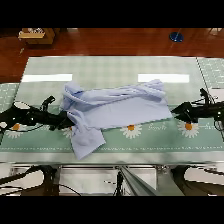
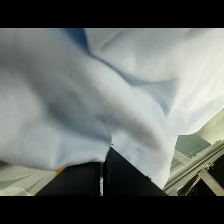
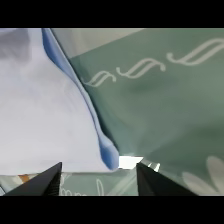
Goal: Fold the shirts.
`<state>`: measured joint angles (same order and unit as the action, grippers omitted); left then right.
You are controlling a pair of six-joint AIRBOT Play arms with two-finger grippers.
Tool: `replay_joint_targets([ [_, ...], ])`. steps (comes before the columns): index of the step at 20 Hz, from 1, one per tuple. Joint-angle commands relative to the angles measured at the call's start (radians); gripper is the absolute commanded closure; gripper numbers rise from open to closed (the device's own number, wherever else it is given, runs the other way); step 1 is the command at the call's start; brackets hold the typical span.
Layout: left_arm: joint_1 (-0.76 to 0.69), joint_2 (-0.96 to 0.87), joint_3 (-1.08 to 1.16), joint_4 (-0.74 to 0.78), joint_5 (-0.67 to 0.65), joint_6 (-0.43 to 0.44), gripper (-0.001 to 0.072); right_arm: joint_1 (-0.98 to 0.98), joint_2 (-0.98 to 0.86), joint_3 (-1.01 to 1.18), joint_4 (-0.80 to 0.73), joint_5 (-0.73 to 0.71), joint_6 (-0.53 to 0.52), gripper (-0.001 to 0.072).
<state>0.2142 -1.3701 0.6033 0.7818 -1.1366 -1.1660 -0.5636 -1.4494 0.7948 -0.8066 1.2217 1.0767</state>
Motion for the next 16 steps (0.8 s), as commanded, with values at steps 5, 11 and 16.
replay_joint_targets([
  [5, -0.001, 0.000, 0.000, -0.001, -0.001, 0.003, 0.0684, 0.163, -0.002, -0.052, 0.045, -0.148, -0.002, 0.0245],
  [11, 0.000, 0.061, 0.059, -0.014, -0.077, 0.034, 0.0686, 0.205, 0.064, -0.020, 0.127, -0.108, -0.019, 0.0684],
  [16, 0.005, 0.408, 0.349, -0.039, -0.098, 0.037, 0.0686, 0.204, 0.378, 0.185, 0.153, -0.058, -0.021, 0.0685],
])
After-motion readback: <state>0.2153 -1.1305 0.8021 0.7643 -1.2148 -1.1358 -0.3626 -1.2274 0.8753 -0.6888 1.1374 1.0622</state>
